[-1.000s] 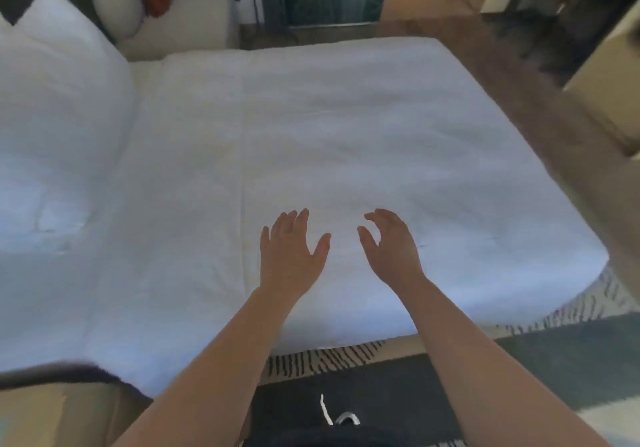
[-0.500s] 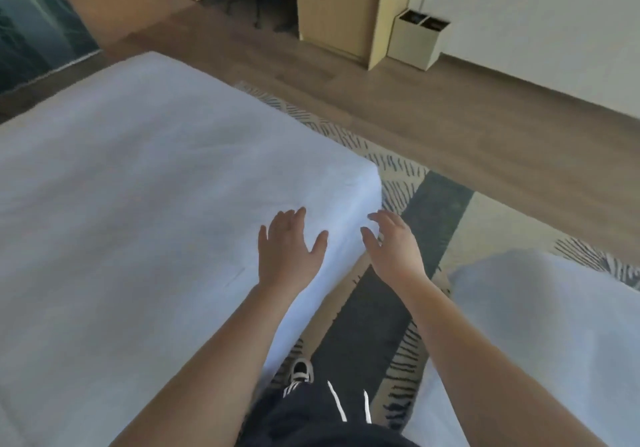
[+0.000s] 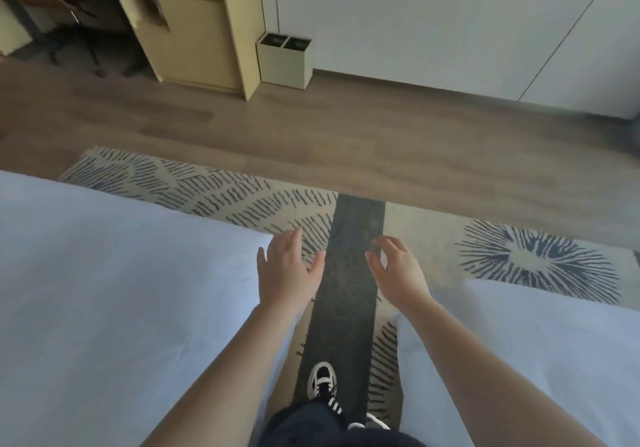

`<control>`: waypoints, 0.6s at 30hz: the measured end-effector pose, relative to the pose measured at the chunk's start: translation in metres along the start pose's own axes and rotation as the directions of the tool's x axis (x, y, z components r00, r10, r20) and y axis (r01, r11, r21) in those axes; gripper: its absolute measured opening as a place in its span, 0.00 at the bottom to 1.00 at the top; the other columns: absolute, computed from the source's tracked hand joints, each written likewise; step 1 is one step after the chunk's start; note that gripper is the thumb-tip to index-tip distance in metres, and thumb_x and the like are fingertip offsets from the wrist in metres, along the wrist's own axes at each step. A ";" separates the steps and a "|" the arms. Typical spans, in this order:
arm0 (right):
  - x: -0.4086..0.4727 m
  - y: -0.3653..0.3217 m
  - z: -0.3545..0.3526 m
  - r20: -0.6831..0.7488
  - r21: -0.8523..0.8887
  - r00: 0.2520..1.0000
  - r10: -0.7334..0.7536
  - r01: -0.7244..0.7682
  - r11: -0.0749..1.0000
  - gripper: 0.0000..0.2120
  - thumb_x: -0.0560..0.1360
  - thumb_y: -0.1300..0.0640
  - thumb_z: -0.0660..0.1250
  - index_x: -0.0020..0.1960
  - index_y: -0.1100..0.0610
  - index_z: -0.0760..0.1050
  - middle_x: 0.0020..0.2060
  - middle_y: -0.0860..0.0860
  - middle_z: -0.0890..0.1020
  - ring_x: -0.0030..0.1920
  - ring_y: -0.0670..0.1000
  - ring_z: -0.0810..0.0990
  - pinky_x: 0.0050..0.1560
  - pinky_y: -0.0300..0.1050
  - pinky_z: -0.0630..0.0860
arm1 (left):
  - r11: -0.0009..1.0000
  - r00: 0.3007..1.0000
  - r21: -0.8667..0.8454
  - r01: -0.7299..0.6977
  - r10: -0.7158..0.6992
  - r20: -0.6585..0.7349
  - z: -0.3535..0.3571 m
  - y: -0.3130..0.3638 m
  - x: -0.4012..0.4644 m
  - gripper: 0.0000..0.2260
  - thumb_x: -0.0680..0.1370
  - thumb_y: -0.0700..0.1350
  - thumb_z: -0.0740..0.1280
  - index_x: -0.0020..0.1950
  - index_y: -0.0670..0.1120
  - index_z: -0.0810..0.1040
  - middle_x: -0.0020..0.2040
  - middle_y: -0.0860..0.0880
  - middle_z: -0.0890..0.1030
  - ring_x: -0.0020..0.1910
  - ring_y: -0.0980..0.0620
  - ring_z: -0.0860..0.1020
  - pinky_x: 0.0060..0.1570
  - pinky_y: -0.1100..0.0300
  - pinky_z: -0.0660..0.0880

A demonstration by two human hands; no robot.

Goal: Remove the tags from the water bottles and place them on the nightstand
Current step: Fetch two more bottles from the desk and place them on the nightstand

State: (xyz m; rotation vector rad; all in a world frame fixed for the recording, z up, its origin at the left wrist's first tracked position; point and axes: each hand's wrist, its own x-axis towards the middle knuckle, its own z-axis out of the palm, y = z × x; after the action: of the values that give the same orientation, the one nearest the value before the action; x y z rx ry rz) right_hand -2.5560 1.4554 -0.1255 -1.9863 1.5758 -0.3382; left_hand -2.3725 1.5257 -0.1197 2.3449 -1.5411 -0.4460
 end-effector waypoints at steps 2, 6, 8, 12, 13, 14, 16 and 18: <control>0.043 -0.004 -0.007 0.003 -0.017 1.000 -0.004 0.004 1.000 0.20 0.80 0.47 0.58 0.69 0.54 0.69 0.69 0.50 0.70 0.64 0.54 0.73 0.58 0.46 0.72 | 1.000 1.000 0.000 -0.007 0.007 0.002 -0.002 0.003 0.043 0.29 0.79 0.61 0.56 0.76 0.48 0.61 0.76 0.48 0.64 0.76 0.48 0.59 0.73 0.42 0.57; 0.117 -0.014 -0.016 -0.029 0.011 1.000 -0.005 0.005 1.000 0.20 0.80 0.48 0.58 0.68 0.55 0.70 0.69 0.50 0.71 0.63 0.54 0.73 0.57 0.45 0.71 | 1.000 1.000 0.010 -0.024 0.024 0.004 -0.008 0.007 0.120 0.28 0.79 0.60 0.57 0.76 0.47 0.62 0.75 0.48 0.66 0.74 0.48 0.62 0.71 0.42 0.59; 0.151 -0.020 -0.018 -0.041 0.013 0.999 -0.008 0.009 1.000 0.20 0.80 0.48 0.59 0.69 0.56 0.70 0.69 0.51 0.71 0.64 0.54 0.73 0.58 0.45 0.71 | 1.000 1.000 -0.003 -0.018 0.018 0.004 -0.011 0.010 0.153 0.28 0.79 0.60 0.57 0.75 0.47 0.62 0.74 0.48 0.67 0.74 0.47 0.62 0.70 0.41 0.59; 0.226 -0.038 -0.017 0.000 0.007 1.000 -0.027 0.027 1.000 0.21 0.80 0.49 0.59 0.70 0.56 0.68 0.69 0.52 0.70 0.66 0.55 0.71 0.60 0.48 0.71 | 0.999 0.999 -0.026 0.030 -0.031 -0.017 -0.014 0.007 0.220 0.28 0.79 0.60 0.57 0.76 0.47 0.62 0.74 0.47 0.66 0.75 0.48 0.61 0.71 0.42 0.58; 0.254 -0.044 -0.013 0.012 0.006 0.999 -0.047 0.047 0.999 0.20 0.80 0.49 0.59 0.70 0.56 0.69 0.69 0.52 0.70 0.65 0.55 0.72 0.59 0.48 0.71 | 0.998 0.998 -0.034 0.057 -0.058 -0.027 -0.013 0.003 0.243 0.29 0.79 0.60 0.57 0.76 0.47 0.61 0.75 0.47 0.66 0.75 0.48 0.60 0.71 0.42 0.58; 0.276 -0.049 -0.010 0.017 0.010 0.998 -0.067 0.067 0.998 0.20 0.80 0.49 0.59 0.69 0.55 0.69 0.68 0.52 0.71 0.63 0.55 0.73 0.58 0.47 0.72 | 0.996 0.996 -0.038 0.075 -0.076 -0.037 -0.013 -0.001 0.260 0.29 0.79 0.60 0.57 0.76 0.47 0.61 0.76 0.47 0.65 0.75 0.48 0.60 0.72 0.42 0.58; 0.313 -0.061 -0.005 0.021 0.028 0.995 -0.102 0.102 0.994 0.18 0.80 0.49 0.59 0.67 0.54 0.71 0.67 0.51 0.71 0.61 0.55 0.75 0.56 0.47 0.73 | 0.995 0.994 -0.027 0.100 -0.102 -0.050 -0.013 -0.008 0.292 0.29 0.79 0.60 0.56 0.77 0.47 0.60 0.76 0.47 0.63 0.76 0.48 0.59 0.72 0.42 0.57; 0.366 -0.072 0.004 0.059 0.038 0.988 -0.146 0.143 0.989 0.18 0.80 0.49 0.59 0.67 0.54 0.71 0.67 0.50 0.71 0.60 0.54 0.75 0.56 0.48 0.74 | 0.987 0.985 -0.040 0.156 -0.158 -0.065 -0.011 -0.016 0.338 0.30 0.79 0.61 0.55 0.77 0.48 0.58 0.77 0.48 0.62 0.77 0.48 0.57 0.73 0.43 0.55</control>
State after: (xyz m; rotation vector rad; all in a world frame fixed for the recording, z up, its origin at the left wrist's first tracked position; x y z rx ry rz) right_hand -2.3966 1.1185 -0.1427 -2.0703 1.3832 -0.3545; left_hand -2.2279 1.2209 -0.1480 2.4384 -1.3136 -0.4212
